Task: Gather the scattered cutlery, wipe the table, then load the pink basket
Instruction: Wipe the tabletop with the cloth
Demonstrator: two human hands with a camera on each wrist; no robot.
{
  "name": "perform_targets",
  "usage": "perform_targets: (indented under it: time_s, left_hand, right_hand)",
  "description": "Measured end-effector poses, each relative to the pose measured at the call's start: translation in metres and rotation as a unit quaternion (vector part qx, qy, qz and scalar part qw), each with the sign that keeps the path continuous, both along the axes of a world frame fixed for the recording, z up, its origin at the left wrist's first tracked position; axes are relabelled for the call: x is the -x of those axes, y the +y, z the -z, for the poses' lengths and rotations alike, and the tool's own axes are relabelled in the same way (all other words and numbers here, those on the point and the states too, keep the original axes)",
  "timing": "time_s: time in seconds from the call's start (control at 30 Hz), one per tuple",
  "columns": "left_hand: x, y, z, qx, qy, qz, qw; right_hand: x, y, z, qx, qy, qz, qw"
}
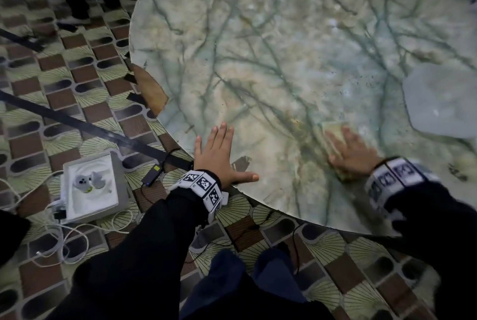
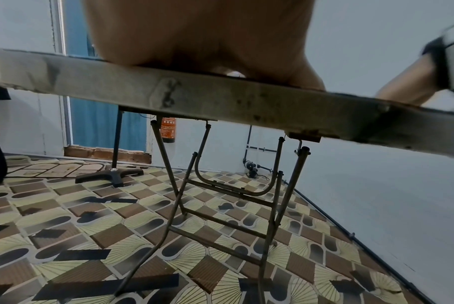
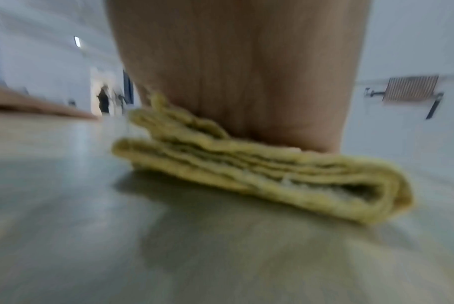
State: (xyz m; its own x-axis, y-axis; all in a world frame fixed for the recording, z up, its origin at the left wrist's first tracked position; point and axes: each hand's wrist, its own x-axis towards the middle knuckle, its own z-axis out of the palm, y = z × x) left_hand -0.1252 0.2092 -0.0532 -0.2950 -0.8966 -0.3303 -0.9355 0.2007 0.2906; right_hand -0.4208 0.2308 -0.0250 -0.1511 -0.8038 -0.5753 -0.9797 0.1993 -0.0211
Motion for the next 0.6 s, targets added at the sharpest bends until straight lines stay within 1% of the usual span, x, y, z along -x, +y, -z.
perform_targets:
  time_s: [0.03, 0.07, 0.1, 0.13, 0.17, 0.2, 0.23, 0.27, 0.3, 0.33, 0.37, 0.4, 0.43, 0.47, 0.5, 0.53, 0.6]
  left_hand:
    - [0.0, 0.0, 0.0, -0.002, 0.002, 0.0, 1.0]
    - [0.0, 0.0, 0.0, -0.005, 0.003, 0.0, 1.0]
    - [0.0, 0.0, 0.0, -0.007, 0.004, 0.0, 1.0]
    - [0.001, 0.0, 0.0, -0.009, 0.005, 0.0, 1.0]
    - [0.001, -0.001, -0.001, -0.013, 0.006, 0.001, 1.0]
    - [0.0, -0.003, -0.002, -0.016, 0.008, 0.003, 1.0]
    - [-0.002, -0.005, -0.004, -0.016, 0.011, 0.009, 1.0]
    - [-0.006, -0.009, -0.006, -0.014, 0.019, 0.016, 1.0]
    - [-0.01, -0.016, -0.011, -0.016, 0.031, 0.023, 0.999]
    - [-0.014, -0.024, -0.016, -0.024, 0.048, 0.027, 0.998]
    - [-0.019, -0.036, -0.021, -0.036, 0.068, 0.028, 0.997]
    - [-0.022, -0.048, -0.024, -0.052, 0.086, 0.024, 0.995]
    - [-0.024, -0.061, -0.027, -0.066, 0.098, 0.022, 0.993]
    - [-0.024, -0.075, -0.028, -0.069, 0.099, 0.021, 0.993]
    - [-0.023, -0.089, -0.028, -0.061, 0.091, 0.019, 0.994]
    - [-0.021, -0.103, -0.027, -0.047, 0.078, 0.017, 0.996]
    - [-0.017, -0.131, -0.026, -0.02, 0.054, 0.014, 0.998]
  right_hand:
    - [-0.003, -0.015, -0.002, 0.013, 0.005, 0.052, 0.999]
    - [-0.012, -0.031, -0.002, 0.045, -0.001, 0.088, 0.995]
    - [-0.026, -0.047, 0.006, 0.094, 0.027, 0.068, 0.993]
    - [-0.039, -0.059, 0.017, 0.152, 0.083, 0.017, 0.985]
    - [-0.058, -0.06, 0.023, 0.146, 0.066, -0.023, 0.987]
    - [-0.081, -0.052, 0.022, 0.137, 0.063, -0.085, 0.985]
    - [-0.105, -0.039, 0.01, 0.072, 0.05, -0.127, 0.988]
    - [-0.123, -0.022, 0.005, 0.079, 0.027, -0.157, 0.984]
    - [-0.125, 0.001, 0.012, 0.054, -0.001, -0.197, 0.979]
    - [-0.119, 0.022, 0.01, 0.007, -0.054, -0.209, 0.976]
    - [-0.102, 0.033, 0.004, -0.031, -0.067, -0.207, 0.975]
    - [-0.078, 0.036, 0.003, -0.048, -0.073, -0.191, 0.978]
    - [-0.056, 0.032, 0.006, -0.063, -0.056, -0.172, 0.982]
    - [-0.033, 0.021, 0.005, -0.065, -0.035, -0.141, 0.987]
    - [-0.013, 0.004, 0.002, -0.066, -0.007, -0.091, 0.994]
    - [0.004, -0.014, 0.0, -0.052, 0.003, -0.038, 0.998]
    - [0.02, -0.056, -0.003, -0.007, -0.009, 0.051, 0.999]
